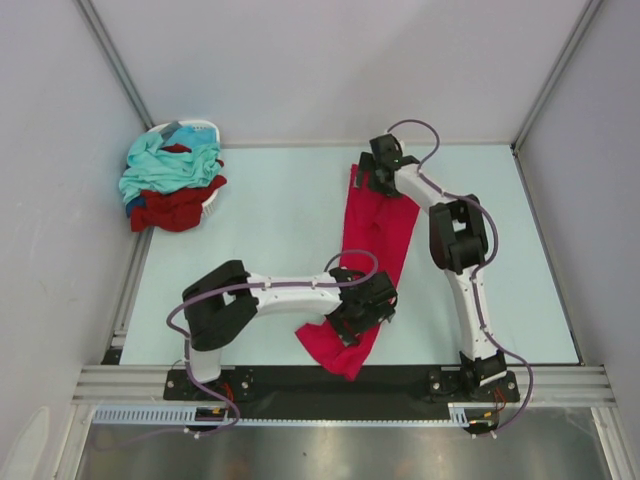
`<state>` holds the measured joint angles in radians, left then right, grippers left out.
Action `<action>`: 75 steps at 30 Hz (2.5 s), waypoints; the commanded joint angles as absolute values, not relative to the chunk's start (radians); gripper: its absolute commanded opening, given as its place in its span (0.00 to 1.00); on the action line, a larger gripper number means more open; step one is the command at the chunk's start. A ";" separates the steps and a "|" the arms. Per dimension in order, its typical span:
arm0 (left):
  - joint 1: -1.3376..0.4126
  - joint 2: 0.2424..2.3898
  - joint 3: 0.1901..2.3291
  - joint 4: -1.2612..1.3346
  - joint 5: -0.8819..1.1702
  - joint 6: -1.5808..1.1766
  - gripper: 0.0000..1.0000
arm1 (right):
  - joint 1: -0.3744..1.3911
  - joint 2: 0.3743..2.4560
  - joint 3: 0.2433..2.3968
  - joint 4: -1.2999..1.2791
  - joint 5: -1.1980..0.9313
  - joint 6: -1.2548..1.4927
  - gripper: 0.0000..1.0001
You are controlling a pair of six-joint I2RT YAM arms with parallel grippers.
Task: Fold and stack the t-shirts
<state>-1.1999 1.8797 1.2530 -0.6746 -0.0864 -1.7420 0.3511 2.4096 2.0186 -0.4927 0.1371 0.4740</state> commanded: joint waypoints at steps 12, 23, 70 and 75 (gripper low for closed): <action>-1.235 1.743 1.095 -0.722 -0.070 -1.876 1.00 | 0.518 2.603 2.220 -0.652 0.049 0.430 1.00; -1.223 1.646 1.020 -0.851 -0.149 -1.899 1.00 | 0.486 2.750 2.443 -0.715 0.121 0.384 1.00; -0.989 1.166 0.552 -0.420 -0.089 -1.138 0.72 | 0.405 1.427 1.249 -0.475 -0.077 0.554 1.00; -1.032 1.163 0.516 -0.364 -0.072 -1.172 0.68 | 0.405 1.416 1.253 -0.494 -0.069 0.554 1.00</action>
<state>-1.0012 1.1889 0.5411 -0.4393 -0.1059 -1.1259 0.4061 1.4651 1.2076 -0.5259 -0.0933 0.5476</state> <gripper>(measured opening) 0.688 0.995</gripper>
